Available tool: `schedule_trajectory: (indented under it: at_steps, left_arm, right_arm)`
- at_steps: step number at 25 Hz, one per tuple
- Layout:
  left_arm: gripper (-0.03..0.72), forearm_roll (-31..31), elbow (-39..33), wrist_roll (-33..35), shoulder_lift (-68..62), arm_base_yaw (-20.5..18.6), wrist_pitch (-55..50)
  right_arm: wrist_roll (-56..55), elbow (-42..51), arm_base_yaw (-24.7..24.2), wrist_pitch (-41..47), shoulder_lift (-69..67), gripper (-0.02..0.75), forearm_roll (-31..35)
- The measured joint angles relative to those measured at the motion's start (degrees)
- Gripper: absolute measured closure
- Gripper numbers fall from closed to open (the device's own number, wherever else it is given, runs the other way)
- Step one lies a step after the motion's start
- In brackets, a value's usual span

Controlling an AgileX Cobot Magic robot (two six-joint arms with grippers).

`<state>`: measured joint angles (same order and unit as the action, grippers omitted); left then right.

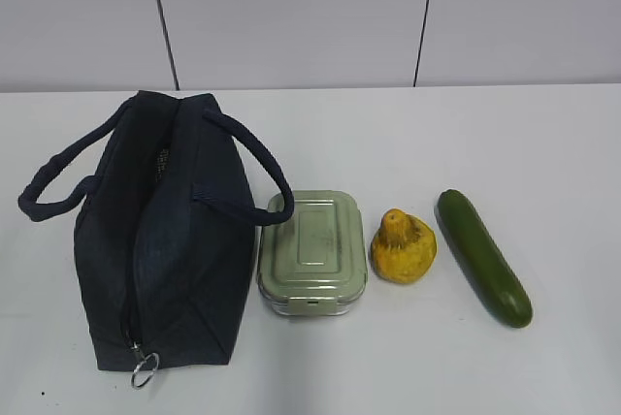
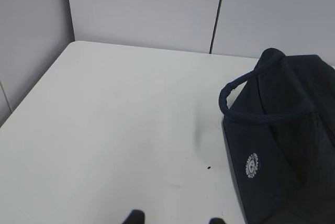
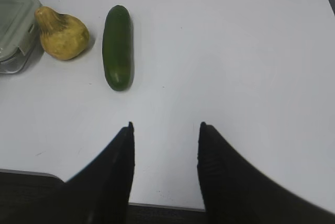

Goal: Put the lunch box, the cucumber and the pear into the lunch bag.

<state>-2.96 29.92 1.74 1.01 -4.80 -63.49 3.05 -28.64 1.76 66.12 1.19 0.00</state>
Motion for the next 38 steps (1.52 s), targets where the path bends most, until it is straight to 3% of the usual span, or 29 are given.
schedule_trajectory:
  at_steps: [16, 25, 38]
  left_arm:
    - [0.450, 0.0, 0.0, 0.0, 0.0, 0.0, 0.0]
    - [0.450, 0.0, 0.0, 0.0, 0.0, 0.0, 0.0]
    - [0.450, 0.0, 0.0, 0.0, 0.0, 0.0, 0.0]
  right_arm:
    - [0.0, 0.0, 0.0, 0.0, -2.1, 0.413, 0.5]
    - [7.5, -5.7, 0.0, -4.4, -25.5, 0.356, 12.8]
    - [14.3, -21.0, 0.0, -7.2, -61.0, 0.220, 13.6]
